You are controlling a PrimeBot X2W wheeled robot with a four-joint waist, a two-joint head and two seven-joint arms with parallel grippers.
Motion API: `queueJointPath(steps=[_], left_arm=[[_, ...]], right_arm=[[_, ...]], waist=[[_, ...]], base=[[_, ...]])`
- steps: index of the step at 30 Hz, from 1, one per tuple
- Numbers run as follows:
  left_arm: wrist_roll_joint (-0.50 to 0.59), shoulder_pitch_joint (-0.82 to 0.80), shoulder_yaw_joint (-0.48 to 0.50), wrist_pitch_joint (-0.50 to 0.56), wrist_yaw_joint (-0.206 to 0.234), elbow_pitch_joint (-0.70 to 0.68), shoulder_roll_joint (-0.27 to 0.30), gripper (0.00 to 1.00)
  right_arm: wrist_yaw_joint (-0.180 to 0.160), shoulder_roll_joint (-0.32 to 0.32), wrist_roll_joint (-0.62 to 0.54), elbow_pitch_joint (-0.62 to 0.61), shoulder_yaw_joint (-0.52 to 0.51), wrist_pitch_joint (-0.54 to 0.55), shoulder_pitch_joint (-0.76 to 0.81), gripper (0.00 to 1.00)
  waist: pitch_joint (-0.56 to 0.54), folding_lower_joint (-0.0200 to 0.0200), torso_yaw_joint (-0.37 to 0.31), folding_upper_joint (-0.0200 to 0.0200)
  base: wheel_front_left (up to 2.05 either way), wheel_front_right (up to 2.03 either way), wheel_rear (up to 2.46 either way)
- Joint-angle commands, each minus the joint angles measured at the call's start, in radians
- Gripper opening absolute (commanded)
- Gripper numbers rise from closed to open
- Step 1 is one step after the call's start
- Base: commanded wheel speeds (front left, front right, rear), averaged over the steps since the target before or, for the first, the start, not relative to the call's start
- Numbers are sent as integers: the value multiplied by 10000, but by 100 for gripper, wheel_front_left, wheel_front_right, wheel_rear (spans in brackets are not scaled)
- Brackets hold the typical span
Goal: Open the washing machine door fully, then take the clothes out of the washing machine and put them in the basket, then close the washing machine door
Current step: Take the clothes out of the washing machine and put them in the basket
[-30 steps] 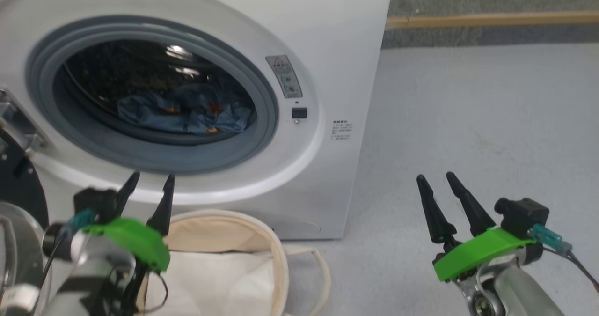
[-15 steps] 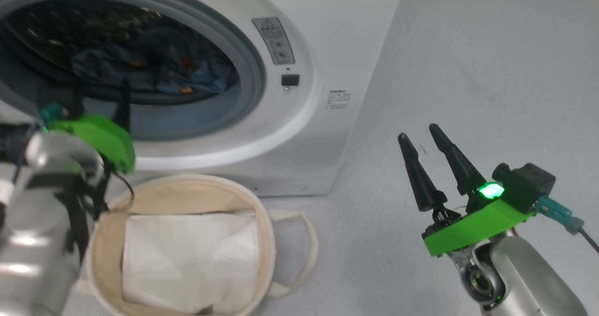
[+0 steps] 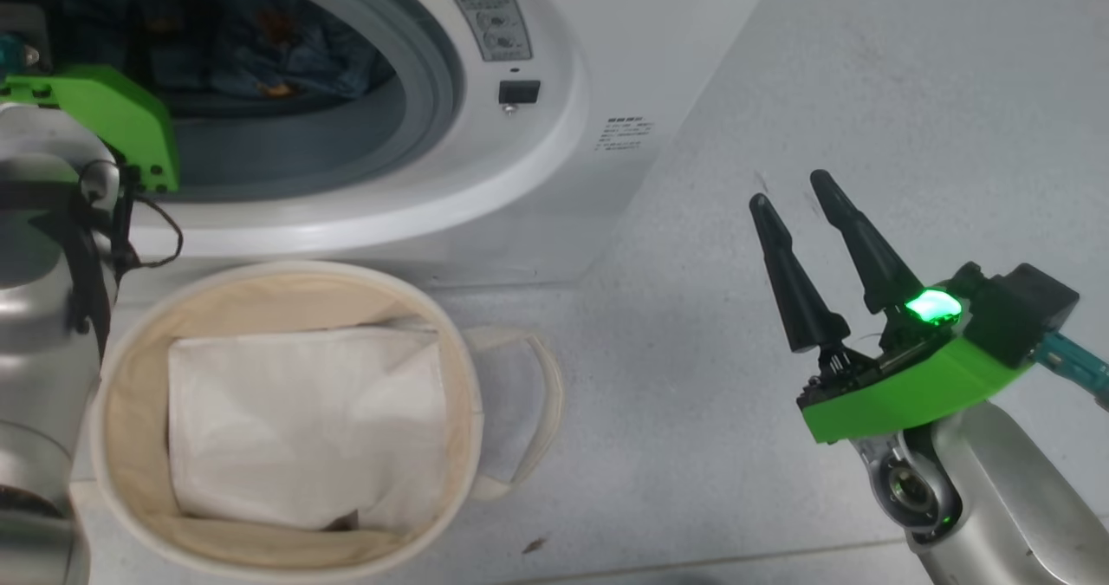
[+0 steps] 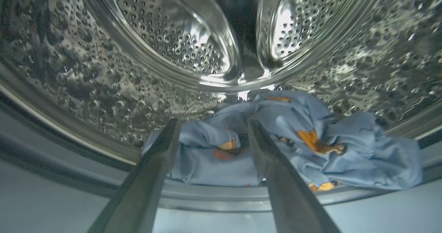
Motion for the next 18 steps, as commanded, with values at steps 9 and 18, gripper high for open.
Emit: queueJointPath(steps=[9,18], left_arm=[[490,-1372,-322,859,717,826,341,100],[633,-1923,-596,2284,1363,1032,280,100]], right_arm=[[8,-204,-177,-632,-112,-123,-105,100],[8,-130,-288,-799,-165,-124,-208,100]], waist=[[918,-2,38,0],[1467,-2,69,0]], base=[[0,0,0],[0,0,0]])
